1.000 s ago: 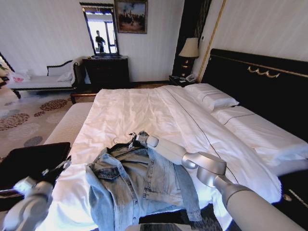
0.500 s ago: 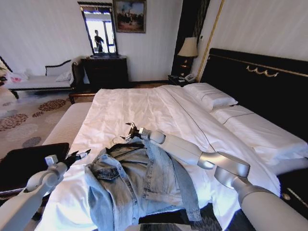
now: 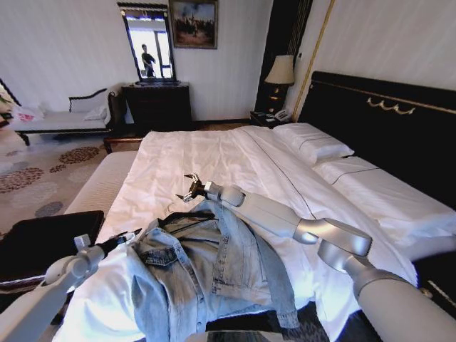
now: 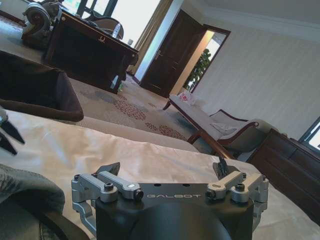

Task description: Pick up the clothes from the bed and hang them on the clothes hanger.

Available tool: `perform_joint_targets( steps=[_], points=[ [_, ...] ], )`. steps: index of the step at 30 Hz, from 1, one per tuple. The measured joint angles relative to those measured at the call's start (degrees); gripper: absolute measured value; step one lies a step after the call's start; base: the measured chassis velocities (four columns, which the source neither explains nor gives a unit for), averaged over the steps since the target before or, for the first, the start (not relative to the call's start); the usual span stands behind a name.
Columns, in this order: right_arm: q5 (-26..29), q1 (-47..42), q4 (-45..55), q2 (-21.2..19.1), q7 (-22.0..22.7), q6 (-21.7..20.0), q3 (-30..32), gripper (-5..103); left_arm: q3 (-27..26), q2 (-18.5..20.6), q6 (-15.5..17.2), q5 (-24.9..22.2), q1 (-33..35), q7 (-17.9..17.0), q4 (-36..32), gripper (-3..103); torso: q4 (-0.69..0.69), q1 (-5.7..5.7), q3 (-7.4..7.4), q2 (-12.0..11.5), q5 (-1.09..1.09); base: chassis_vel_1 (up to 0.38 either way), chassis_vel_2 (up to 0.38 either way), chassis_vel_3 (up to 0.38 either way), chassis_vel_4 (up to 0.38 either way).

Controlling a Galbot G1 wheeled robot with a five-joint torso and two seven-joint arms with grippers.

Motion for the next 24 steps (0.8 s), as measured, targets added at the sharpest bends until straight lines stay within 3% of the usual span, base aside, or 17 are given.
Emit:
perform_joint_targets(
  steps=[10,18,20,24],
  points=[
    [0.9,0.3,1.8,-0.8,1.5,-1.0,-0.3,100,4.6,-2.1,0.6,2.3,-3.9,1.4,1.1,94,-0.03,0.0,0.0,0.0,0.02,0.0,0.0,0.0,0.0],
    [1.6,0.2,2.8,-1.5,2.6,-1.6,0.3,100,8.1,-1.2,-0.3,7.3,-3.8,3.3,0.8,68,0.0,-0.01,0.0,0.0,0.02,0.0,0.0,0.0,0.0],
    [1.7,0.1,3.1,-1.6,3.0,-1.7,0.6,100,8.2,-1.5,-0.3,7.8,-4.0,3.3,0.9,56,0.0,0.0,0.0,0.0,0.02,0.0,0.0,0.0,0.0],
    [1.7,-0.3,3.8,-2.2,3.6,-1.8,0.9,100,8.2,-1.9,-0.2,7.7,-4.5,2.9,1.0,45,0.0,0.0,0.0,0.0,0.02,0.0,0.0,0.0,0.0]
  ],
)
